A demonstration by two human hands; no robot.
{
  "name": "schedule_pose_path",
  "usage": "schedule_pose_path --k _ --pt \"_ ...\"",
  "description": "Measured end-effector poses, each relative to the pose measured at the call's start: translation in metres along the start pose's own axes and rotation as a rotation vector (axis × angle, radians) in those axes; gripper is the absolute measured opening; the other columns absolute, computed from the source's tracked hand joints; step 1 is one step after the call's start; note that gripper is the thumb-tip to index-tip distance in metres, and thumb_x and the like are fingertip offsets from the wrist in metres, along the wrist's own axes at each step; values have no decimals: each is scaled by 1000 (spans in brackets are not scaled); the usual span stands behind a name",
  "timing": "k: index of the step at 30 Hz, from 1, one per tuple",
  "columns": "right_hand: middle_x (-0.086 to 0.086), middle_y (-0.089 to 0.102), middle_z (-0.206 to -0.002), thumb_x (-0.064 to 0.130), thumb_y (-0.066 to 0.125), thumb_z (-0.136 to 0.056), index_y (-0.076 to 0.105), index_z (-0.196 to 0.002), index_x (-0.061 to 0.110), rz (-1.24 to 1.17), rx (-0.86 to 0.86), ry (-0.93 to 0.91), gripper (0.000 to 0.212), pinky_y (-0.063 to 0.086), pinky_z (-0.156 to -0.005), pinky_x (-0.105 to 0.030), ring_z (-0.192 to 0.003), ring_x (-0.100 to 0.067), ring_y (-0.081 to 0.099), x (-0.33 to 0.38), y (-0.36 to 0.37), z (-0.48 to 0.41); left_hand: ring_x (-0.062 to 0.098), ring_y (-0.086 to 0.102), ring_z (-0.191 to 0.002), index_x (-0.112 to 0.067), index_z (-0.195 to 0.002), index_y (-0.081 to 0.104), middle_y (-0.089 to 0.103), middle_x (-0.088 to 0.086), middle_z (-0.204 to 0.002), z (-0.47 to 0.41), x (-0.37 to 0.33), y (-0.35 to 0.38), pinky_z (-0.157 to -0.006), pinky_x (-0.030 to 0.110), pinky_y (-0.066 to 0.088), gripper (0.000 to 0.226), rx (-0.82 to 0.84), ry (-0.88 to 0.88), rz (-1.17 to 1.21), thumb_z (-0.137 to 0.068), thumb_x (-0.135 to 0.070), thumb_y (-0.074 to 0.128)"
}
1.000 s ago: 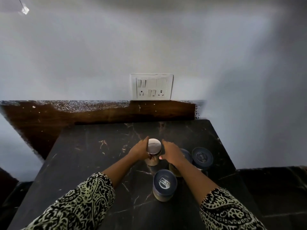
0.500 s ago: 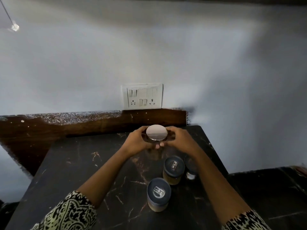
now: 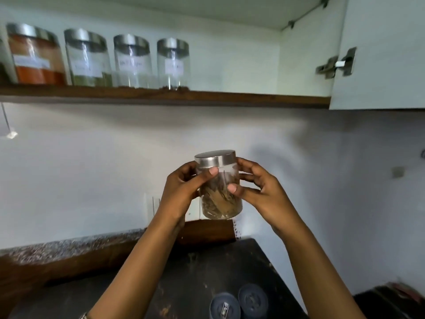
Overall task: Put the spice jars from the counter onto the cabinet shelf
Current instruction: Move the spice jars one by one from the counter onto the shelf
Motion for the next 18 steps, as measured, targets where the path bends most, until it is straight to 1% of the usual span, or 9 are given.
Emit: schedule_pose_path --k 2,5,9,11,13,14,15,16,18 --pt "18 49 -127 37 72 -69 38 -127 50 -30 25 1 69 51 -77 -10 -112 -2 54 7 0 0 -1 68 -78 -18 -106 68 72 -5 -91 -5 -17 6 -58 12 52 28 5 29 27 -79 -26 67" --pt "14 45 -137 42 73 -62 29 -127 61 -90 72 -8 81 53 -82 -18 -120 -11 52 18 1 -2 -1 68 -76 -16 -105 68 72 -4 -91 -11 -37 15 -57 10 50 25 23 74 39 -80 -23 67" --pt "9 48 -136 44 75 -59 27 -128 60 -59 31 -16 85 54 -86 -22 -117 -12 54 31 -4 -8 0 67 -72 -15 -94 67 70 -11 -76 -17 -58 26 -56 12 50 14 82 118 85 -83 -23 65" --pt "15 50 -127 45 75 -56 29 -127 56 -41 -68 -40 86 54 -78 -16 -108 -7 56 39 -11 -10 1 67 -84 -20 -106 66 71 -12 -90 -19 -63 30 -60 12 52 27 107 126 66 -82 -33 67" --pt "25 49 -115 45 76 -55 30 -124 55 -10 -192 -98 84 51 -66 -6 -99 0 55 50 -17 -10 6 63 -103 -33 -124 56 64 -11 -116 -22 -67 35 -73 17 55 56 132 144 -34 -73 -47 73" --pt "27 48 -113 42 78 -57 30 -124 55 20 -241 -134 83 48 -63 -3 -97 4 54 54 -18 -10 8 59 -110 -39 -130 49 57 -10 -126 -21 -69 38 -77 20 56 68 147 158 -103 -68 -51 75" --pt "25 48 -115 38 81 -61 29 -124 54 57 -277 -167 83 46 -63 0 -96 6 53 56 -19 -11 10 57 -114 -42 -134 42 52 -9 -132 -21 -72 42 -74 18 56 75 156 184 -163 -68 -51 76" --pt "23 48 -118 33 82 -65 29 -125 54 79 -296 -189 83 45 -63 1 -97 7 53 58 -19 -12 11 55 -115 -42 -137 38 49 -8 -133 -20 -75 45 -67 13 55 78 153 212 -206 -70 -46 77" --pt "24 47 -119 30 81 -67 29 -123 54 65 -290 -198 80 45 -64 1 -98 7 53 61 -18 -14 10 59 -107 -41 -138 37 51 -7 -127 -20 -81 46 -61 10 54 78 133 257 -222 -71 -39 77"
Point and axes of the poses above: each hand's wrist, its own z-axis away from the middle knuckle, its own y-axis out of the palm, x = y × z, the point moved 8 cm from there along -z, towards the middle knuckle
